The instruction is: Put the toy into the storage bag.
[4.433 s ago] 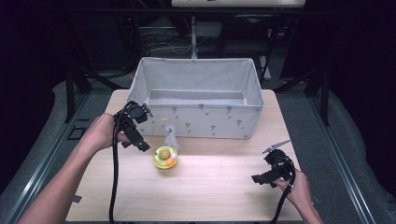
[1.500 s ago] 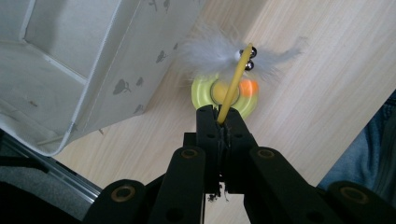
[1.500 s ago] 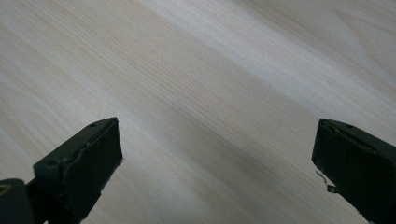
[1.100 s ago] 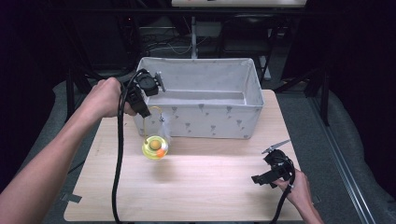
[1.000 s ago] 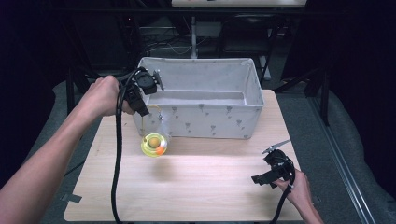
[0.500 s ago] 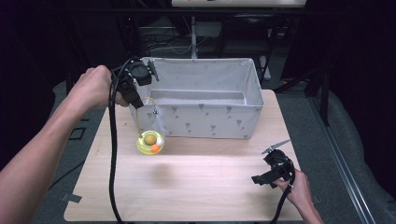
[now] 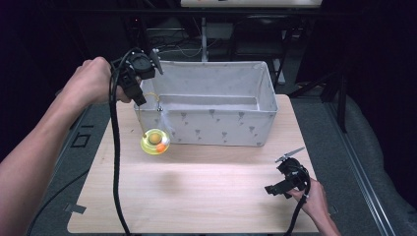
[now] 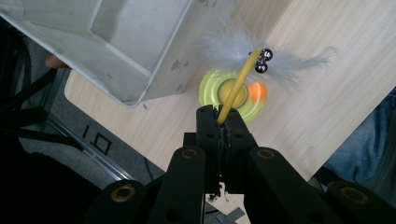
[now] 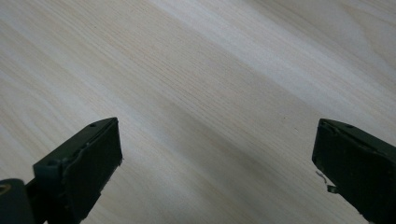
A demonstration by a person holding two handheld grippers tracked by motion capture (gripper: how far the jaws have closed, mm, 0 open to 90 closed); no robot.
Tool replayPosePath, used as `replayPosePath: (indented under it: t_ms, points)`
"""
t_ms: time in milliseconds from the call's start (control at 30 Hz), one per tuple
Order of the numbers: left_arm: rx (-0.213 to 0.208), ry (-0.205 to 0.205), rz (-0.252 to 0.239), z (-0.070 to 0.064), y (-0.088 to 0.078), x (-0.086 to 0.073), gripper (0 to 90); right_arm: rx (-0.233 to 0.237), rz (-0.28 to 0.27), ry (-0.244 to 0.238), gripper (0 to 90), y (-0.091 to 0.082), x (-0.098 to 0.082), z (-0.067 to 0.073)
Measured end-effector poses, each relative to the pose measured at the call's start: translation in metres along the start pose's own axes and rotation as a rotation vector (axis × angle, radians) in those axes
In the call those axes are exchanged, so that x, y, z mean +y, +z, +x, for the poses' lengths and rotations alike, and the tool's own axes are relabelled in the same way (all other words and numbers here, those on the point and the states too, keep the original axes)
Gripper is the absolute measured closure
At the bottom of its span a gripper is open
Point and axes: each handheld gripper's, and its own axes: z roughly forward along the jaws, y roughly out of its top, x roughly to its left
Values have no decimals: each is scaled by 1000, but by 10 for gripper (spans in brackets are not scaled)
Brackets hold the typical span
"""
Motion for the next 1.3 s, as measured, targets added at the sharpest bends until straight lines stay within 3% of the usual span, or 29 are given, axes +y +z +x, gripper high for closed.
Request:
replayPosePath:
  t_ms: [167,267,1300]
  points:
    - [9,-5,1,3,-7,-1,882,19,-16,17,13,0,0,0]
    - [18,-7,2,5,-12,-1,882,2,-4,9,13,0,0,0]
    - [91,-74,-4,33,-64,11,881,4,12,12,13,0,0,-2]
